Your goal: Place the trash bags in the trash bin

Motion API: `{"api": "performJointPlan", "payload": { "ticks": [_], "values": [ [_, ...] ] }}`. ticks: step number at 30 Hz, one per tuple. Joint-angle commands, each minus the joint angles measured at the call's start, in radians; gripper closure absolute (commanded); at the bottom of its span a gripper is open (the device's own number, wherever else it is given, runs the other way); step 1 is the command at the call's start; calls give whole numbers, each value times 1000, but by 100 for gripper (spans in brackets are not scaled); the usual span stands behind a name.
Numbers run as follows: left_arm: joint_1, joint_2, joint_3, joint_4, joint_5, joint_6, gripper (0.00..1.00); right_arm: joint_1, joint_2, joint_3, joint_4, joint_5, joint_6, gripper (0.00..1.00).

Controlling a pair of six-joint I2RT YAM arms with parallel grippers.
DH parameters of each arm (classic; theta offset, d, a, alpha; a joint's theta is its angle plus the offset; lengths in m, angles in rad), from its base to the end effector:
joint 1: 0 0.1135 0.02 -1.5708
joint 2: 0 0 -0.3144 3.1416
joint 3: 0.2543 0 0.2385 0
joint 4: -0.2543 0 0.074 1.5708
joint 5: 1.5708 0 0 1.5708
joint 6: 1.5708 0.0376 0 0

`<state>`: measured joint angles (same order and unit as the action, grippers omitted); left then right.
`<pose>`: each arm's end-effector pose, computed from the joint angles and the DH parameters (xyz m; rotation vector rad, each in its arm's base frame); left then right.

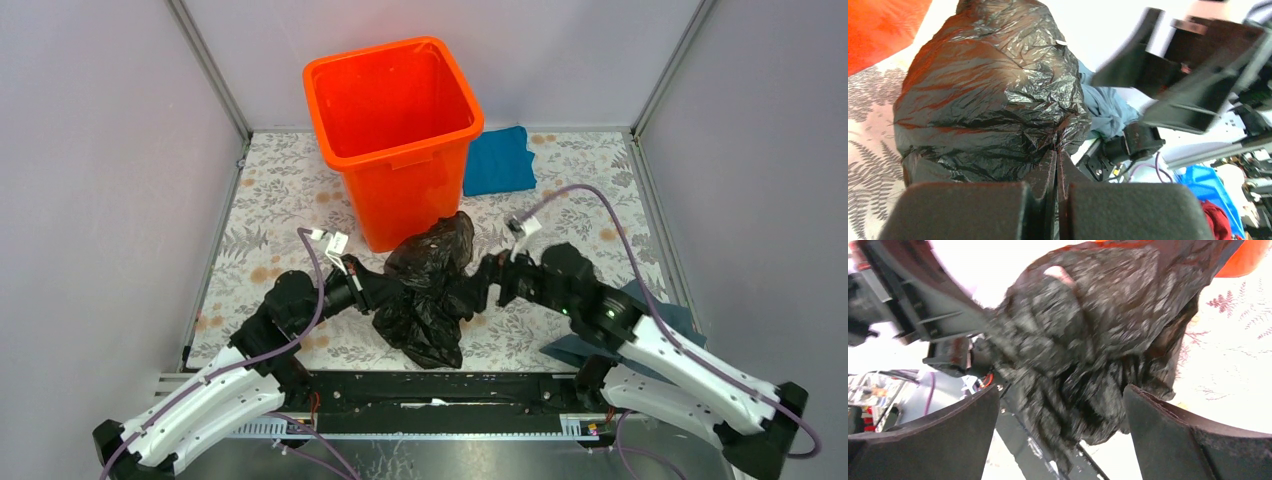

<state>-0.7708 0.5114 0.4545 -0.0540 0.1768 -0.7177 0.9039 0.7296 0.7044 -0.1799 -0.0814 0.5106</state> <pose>0.0600 -0.0675 0.3019 0.1948 1.8358 -1.2355 0.0762 0.1017 0.3545 -0.4350 1.8599 1.0680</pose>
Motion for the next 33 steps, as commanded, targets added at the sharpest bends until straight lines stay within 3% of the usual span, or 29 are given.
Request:
{"api": "performJointPlan", "payload": {
  "ticks": [1,9,12,13,18,21,22,24,27,30,33],
  "values": [
    [6,-22,6,113,106,4,100,-98,139,33,104,-159,-44,0],
    [6,-51,-5,177,150,-56,100,-226,139,-88,383,-341,48,0],
    [5,-28,-17,232,188,-82,100,-258,170,-116,569,-455,107,0],
    [6,-20,-17,245,199,-85,100,-257,188,-121,659,-492,136,5],
    [6,8,32,219,181,-65,100,-257,215,-138,846,-629,274,71],
    [6,13,77,91,65,-40,100,-258,92,-69,597,-558,200,98],
    [5,14,96,18,-14,-33,99,-258,22,-22,477,-506,154,100],
    [6,26,137,-144,-194,-32,87,-258,-61,91,244,-387,87,100],
    [11,99,231,-338,-331,-27,51,-258,-93,258,-1,-292,57,100],
    [12,135,304,-355,-243,14,20,-258,-40,401,-182,-245,44,100],
    [12,126,341,-307,-109,18,3,-258,-16,410,-194,-234,39,100]
  ]
}}
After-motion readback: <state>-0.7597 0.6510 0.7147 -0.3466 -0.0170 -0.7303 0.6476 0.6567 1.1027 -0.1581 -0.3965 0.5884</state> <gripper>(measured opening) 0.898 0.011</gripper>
